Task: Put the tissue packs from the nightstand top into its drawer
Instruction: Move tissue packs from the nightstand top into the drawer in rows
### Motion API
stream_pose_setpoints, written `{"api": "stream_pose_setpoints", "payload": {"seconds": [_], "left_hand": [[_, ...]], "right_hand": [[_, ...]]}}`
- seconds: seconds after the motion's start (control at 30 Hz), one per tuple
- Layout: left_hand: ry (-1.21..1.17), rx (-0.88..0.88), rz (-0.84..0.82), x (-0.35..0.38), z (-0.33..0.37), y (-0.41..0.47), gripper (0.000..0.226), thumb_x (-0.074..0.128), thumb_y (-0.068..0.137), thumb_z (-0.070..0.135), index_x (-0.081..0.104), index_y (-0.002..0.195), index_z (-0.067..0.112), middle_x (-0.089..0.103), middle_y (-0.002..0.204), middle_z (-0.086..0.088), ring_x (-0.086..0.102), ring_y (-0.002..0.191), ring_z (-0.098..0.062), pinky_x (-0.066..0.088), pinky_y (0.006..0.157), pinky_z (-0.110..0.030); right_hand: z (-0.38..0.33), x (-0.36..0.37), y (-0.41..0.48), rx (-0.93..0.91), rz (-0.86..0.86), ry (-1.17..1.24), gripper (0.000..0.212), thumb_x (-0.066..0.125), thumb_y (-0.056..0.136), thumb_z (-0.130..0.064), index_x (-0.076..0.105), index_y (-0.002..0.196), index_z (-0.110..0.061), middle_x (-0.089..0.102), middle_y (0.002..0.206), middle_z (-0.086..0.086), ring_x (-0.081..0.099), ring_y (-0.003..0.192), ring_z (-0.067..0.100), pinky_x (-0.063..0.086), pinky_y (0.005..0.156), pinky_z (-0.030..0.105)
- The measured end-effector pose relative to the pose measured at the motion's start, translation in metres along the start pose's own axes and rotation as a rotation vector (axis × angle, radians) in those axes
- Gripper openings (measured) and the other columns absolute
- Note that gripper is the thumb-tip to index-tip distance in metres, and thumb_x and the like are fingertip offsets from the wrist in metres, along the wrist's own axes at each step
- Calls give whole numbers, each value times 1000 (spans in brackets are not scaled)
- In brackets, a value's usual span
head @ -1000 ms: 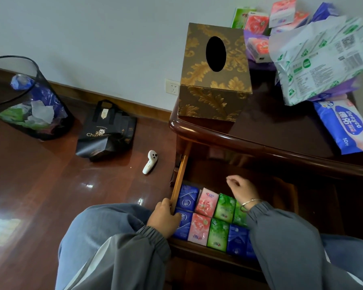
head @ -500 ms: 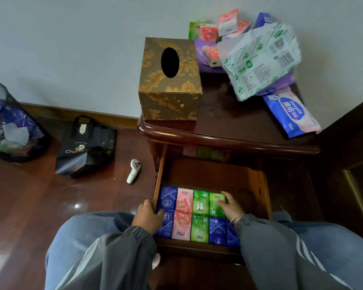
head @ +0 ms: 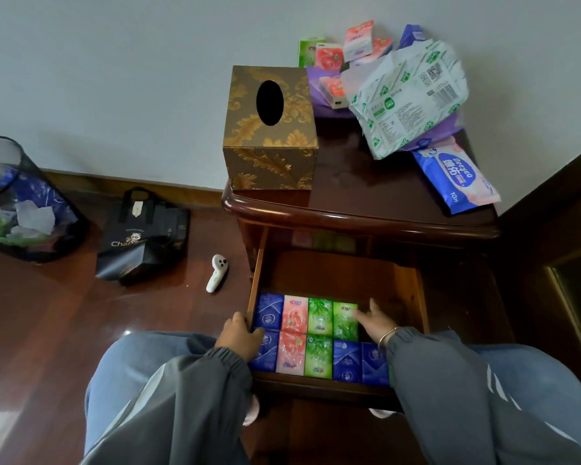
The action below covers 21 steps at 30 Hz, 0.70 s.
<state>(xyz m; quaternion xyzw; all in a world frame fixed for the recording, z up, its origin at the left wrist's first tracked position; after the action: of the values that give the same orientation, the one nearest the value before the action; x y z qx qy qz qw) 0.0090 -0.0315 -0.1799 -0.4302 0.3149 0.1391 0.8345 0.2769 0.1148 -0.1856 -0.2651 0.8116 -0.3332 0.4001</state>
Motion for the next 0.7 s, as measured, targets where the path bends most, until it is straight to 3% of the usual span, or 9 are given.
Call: {"api": "stream_pose_setpoints", "payload": {"seconds": [0.1,0.17,0.23,0.33,0.4,0.5,0.6,0.7], "left_hand": [[14,-11,16,-4,3,-6,27,56,90,33,48,103,11,56,111,-8,52,86,-18,37,71,-28],[17,-15,19,-8,7,-15,32,54,91,31,54,112,6,61,115,-11,58,95,-24,38,74,-27],[10,-9,35,-16,15,-28,31,53,92,28,58,114,6,64,115,-13,60,101,-27,39,75,-26],[10,60,71,-34,44,-56,29,53,91,24,60,116,11,63,119,-12,59,95,-24,39,73,-25],[-42,154,37,-45,76,-80,36,55,92,23,57,127,14,59,125,-9,57,95,-18,39,76,-23],[-37,372,-129,-63,139,-125,37,58,94,26,54,130,20,59,123,-1,53,97,-6,37,79,-13],[42,530,-317,-87,202,-167,36,56,96,29,51,130,21,60,112,5,56,90,-3,40,68,-5],[66,688,-149,-132,272,-181,34,57,95,27,55,127,19,61,102,8,58,90,-5,43,73,-7]], "right_hand": [[-8,-22,-27,-79,27,-20,57,50,96,-28,30,146,-9,37,149,12,38,135,24,32,107,27],[-14,-43,-55,-157,40,-31,44,54,94,-25,49,135,-8,50,139,8,48,126,19,35,95,18],[-19,-66,-88,-239,56,-5,34,56,92,-24,58,124,-13,61,125,6,56,113,15,39,92,20],[-28,-102,-145,-388,70,51,23,57,91,-22,64,113,-22,66,105,-5,62,106,13,45,94,25],[-39,-130,-184,-502,84,81,19,59,91,-19,64,105,-30,68,104,-4,64,103,11,47,97,28],[-58,-176,-230,-618,125,77,22,59,90,-18,64,100,-37,71,104,-4,66,98,4,49,93,24],[-79,-231,-245,-685,267,37,21,61,89,-17,63,100,-34,69,106,-5,65,99,4,48,92,19],[-96,-286,-228,-683,504,35,23,63,87,-16,62,109,-24,64,117,-1,59,113,13,41,102,30]]}}
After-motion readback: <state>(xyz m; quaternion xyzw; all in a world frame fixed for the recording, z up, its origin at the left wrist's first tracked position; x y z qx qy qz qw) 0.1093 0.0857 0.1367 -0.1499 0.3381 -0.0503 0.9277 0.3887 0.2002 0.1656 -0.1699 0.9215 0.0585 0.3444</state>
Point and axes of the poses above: each hand's wrist, its own y-axis towards the middle knuckle, its own x-axis out of the palm, z = x × y, the point moved 9 cm from there along y, towards the middle knuckle
